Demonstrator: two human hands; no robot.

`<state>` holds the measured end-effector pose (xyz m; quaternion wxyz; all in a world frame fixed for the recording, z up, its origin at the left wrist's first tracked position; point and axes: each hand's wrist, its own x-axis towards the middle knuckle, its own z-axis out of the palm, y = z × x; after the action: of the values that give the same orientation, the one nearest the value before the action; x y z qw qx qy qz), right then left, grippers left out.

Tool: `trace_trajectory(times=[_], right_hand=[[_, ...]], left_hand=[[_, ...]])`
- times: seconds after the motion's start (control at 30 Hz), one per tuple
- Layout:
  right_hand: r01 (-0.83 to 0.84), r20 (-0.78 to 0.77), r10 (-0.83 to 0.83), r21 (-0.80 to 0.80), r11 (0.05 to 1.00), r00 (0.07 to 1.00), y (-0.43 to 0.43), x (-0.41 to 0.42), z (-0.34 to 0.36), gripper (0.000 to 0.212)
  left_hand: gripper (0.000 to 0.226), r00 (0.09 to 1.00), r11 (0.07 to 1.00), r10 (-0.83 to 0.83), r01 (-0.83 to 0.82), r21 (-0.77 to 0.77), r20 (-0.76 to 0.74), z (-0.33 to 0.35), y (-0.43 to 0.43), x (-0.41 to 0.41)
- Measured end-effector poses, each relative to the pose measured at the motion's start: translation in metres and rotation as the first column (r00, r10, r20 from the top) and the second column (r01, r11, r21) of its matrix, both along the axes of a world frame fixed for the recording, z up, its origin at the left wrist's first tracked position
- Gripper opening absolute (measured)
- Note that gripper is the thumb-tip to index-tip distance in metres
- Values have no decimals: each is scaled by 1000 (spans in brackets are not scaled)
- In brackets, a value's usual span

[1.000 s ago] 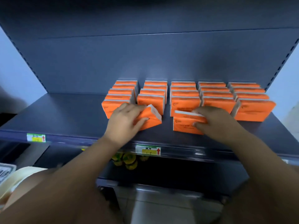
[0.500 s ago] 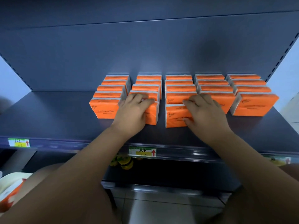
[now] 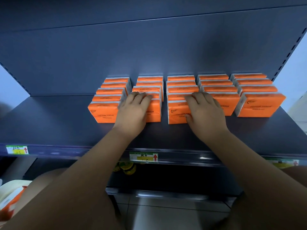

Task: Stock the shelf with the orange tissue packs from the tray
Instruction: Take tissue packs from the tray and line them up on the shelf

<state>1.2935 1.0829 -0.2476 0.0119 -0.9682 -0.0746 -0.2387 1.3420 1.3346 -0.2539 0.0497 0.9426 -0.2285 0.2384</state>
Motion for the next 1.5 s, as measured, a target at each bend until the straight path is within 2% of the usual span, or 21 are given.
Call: trace_trajectory(times=[0.33, 0.57, 0.87, 1.07, 1.23, 1.37, 1.5], right_hand=[[3, -15, -2, 47, 999, 1000, 4, 3, 2, 63], [55, -28, -55, 4, 998, 998, 10, 0, 0, 69], [120, -31, -119, 28, 992, 992, 25, -5, 2, 54], [130, -17, -129, 27, 991, 991, 33, -10, 2, 61], [0, 26, -4, 156, 988, 1000, 53, -23, 11, 57], [-123, 28, 121, 319, 940, 992, 78, -39, 24, 58], [-187, 41, 188, 434, 881, 981, 102, -53, 41, 63]], left_hand=[[59, 998, 1000, -8, 8, -5, -54, 9, -5, 1], [61, 996, 1000, 7, -8, -14, -92, 11, -2, -1], [62, 994, 998, 43, -48, -45, -105, 10, -9, -19], [63, 996, 998, 55, -57, -21, -64, 7, -6, -31], [58, 994, 991, 106, -105, -80, -1, 12, -2, -47], [64, 976, 958, 219, -214, -189, 5, 16, -1, -74], [67, 946, 924, 323, -311, -224, 22, 30, 15, -102]])
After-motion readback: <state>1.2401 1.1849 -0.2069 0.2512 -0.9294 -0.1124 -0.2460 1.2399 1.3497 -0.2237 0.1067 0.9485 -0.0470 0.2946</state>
